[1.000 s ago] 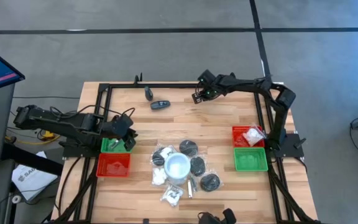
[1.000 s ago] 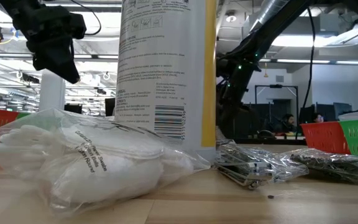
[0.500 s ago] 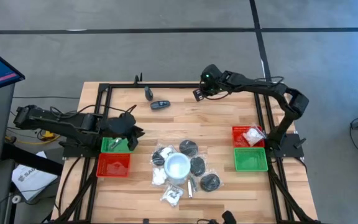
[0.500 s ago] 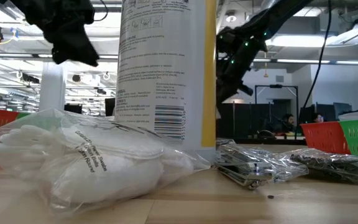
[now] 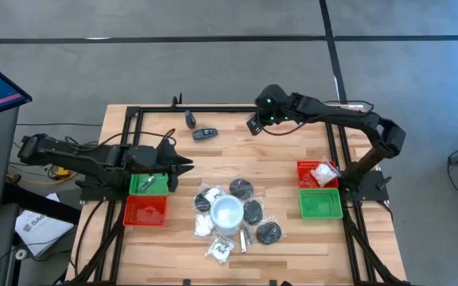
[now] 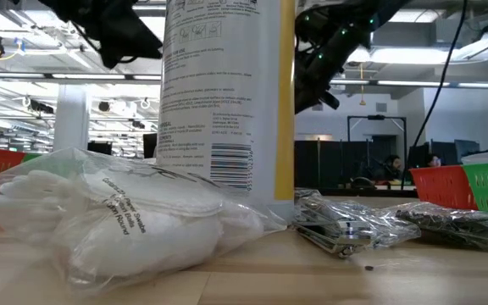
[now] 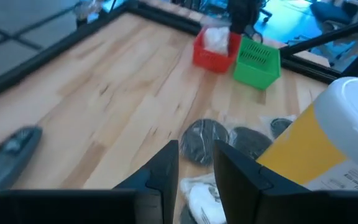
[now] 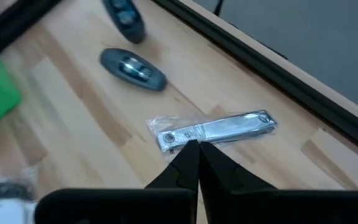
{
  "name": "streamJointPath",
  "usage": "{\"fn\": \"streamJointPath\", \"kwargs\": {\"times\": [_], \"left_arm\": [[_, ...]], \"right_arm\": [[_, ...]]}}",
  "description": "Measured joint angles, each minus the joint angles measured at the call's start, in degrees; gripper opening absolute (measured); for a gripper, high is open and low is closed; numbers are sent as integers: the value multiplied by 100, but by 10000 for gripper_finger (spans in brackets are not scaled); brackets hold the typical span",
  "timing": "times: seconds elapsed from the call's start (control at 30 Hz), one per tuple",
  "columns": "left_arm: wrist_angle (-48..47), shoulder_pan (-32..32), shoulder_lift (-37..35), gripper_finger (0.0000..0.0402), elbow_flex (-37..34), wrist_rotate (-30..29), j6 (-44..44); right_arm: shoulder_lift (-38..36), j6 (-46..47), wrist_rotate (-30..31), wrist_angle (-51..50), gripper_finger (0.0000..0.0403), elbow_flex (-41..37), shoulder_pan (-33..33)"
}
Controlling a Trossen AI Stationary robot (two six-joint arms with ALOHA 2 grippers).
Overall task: Pick & Place Travel size toiletries
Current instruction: Put the nail cutter into the left green bin
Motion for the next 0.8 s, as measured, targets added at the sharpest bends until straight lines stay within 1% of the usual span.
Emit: {"fn": "streamJointPath", "kwargs": {"times": [0.23,0.4,0.63,0.8], "left_arm": [[883,10,662,92,9,6,1062],[1413,10,1092,92,4,10,1646],[2317,13,1436,92,4,-118,2536],[2697,87,1610,92,4,-127,3176]], "right_arm": [[-266,-96,-14,77,0,0,334],[-440,-172,-162,105,0,0,523],[-604,-297,-298,246,0,0,870],[-604,-354,-480,399,0,0,1106]]}}
